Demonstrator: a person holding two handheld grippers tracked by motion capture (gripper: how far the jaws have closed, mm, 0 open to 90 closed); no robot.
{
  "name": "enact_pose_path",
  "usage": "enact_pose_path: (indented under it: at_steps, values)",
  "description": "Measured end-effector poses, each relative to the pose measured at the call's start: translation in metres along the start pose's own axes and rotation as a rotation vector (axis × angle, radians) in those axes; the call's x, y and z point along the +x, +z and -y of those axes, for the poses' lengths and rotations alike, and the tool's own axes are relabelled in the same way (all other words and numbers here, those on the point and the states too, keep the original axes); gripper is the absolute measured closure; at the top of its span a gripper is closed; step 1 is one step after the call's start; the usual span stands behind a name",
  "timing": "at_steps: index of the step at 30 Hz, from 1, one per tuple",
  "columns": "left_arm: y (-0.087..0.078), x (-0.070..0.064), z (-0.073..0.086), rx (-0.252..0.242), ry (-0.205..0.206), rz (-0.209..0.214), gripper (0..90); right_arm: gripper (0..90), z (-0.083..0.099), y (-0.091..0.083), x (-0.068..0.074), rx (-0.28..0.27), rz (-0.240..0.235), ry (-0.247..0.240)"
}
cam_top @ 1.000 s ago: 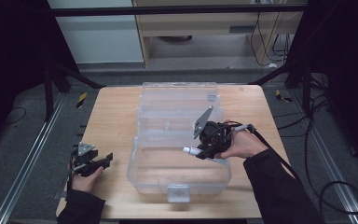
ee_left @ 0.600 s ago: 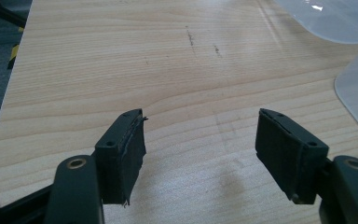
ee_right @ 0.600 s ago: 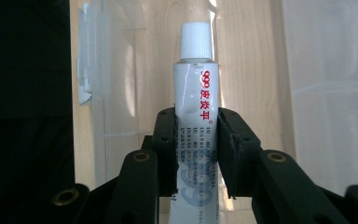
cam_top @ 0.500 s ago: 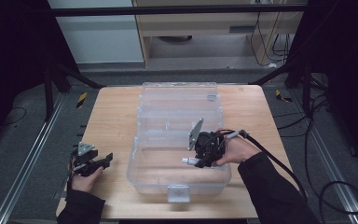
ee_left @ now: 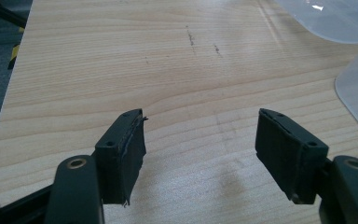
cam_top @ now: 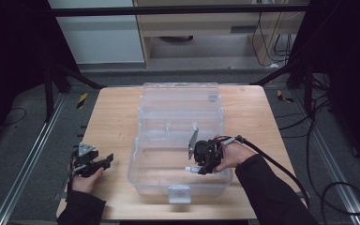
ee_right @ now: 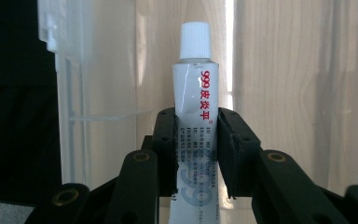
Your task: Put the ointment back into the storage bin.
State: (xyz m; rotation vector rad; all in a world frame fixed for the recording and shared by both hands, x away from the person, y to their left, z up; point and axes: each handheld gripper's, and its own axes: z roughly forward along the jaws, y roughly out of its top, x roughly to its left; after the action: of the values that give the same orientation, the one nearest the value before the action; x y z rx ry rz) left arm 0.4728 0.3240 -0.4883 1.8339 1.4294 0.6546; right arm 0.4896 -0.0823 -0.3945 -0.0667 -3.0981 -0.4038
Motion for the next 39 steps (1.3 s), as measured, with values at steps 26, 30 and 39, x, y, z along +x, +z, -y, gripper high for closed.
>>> enact_pose_path:
  at_steps: [26, 30, 39]
  values:
    - [0.0, 0.0, 0.0, 0.002, 0.001, -0.001, 32.7, 69.5, 0.0, 0.042, -0.004, 0.09, 0.001, 0.005]
    - [0.0, 0.0, 0.0, 0.002, 0.001, -0.001, 32.7, 69.4, 0.0, 0.046, -0.005, 0.098, 0.008, -0.012]
    - [0.0, 0.0, 0.0, 0.002, 0.002, -0.001, 32.7, 69.1, 0.002, 0.049, -0.004, 0.142, 0.012, 0.008]
